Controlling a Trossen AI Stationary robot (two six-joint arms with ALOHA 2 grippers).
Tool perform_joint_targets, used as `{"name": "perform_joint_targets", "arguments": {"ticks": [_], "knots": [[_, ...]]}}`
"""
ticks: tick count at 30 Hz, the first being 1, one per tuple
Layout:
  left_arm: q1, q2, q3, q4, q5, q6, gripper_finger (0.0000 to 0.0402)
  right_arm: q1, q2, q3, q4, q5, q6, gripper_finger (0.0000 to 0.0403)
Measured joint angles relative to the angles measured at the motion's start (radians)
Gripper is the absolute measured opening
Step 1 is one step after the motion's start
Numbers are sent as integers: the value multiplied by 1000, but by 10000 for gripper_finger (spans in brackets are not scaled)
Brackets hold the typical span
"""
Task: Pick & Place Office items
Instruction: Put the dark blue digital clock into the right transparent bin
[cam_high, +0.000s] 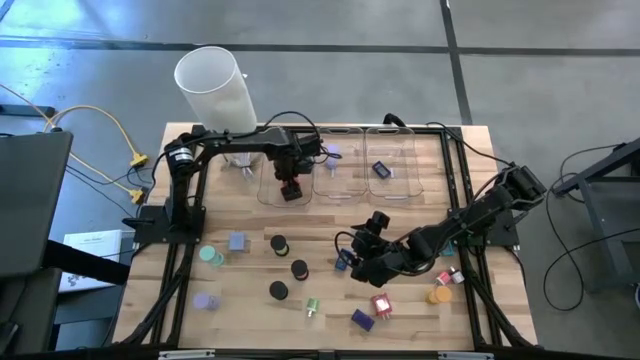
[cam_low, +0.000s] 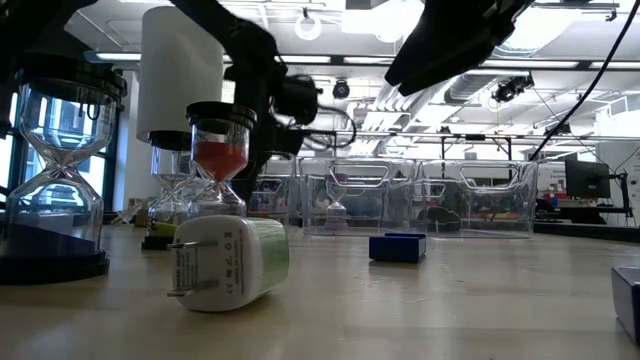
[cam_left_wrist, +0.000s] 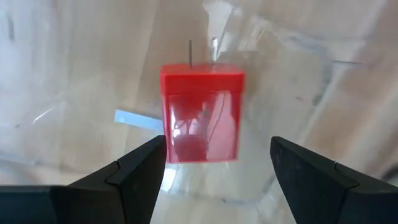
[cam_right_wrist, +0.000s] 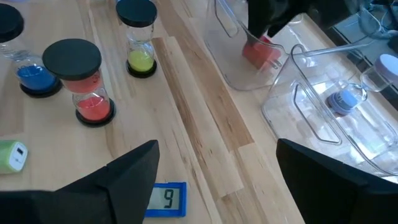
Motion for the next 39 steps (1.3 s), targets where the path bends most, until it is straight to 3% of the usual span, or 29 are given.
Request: {"name": "perform_joint_targets", "arguments": {"ticks": [7, 12, 16, 21, 24, 28, 39], "knots": [[-21, 0, 151, -208, 0, -13, 280, -2, 0, 0, -22, -3, 1, 314], [-40, -13, 237, -386, 3, -113, 280, -2, 0, -1, -27, -22, 8, 314], [-65, -62, 237, -448, 19, -194, 280, -2, 0, -1, -33, -130, 49, 314], [-122, -149, 236, -473, 31, -289, 280, 8, 0, -1, -38, -412, 25, 314], [-185, -203, 236, -472, 31, -365, 280, 9, 0, -1, -27, -558, 70, 314], [-292, -262, 236, -471, 30, -450, 280, 14, 0, -1, -22, -676, 184, 314], [-682, -308, 149, -415, -1, -680, 280, 86, 0, 0, 202, -731, 310, 314]]}}
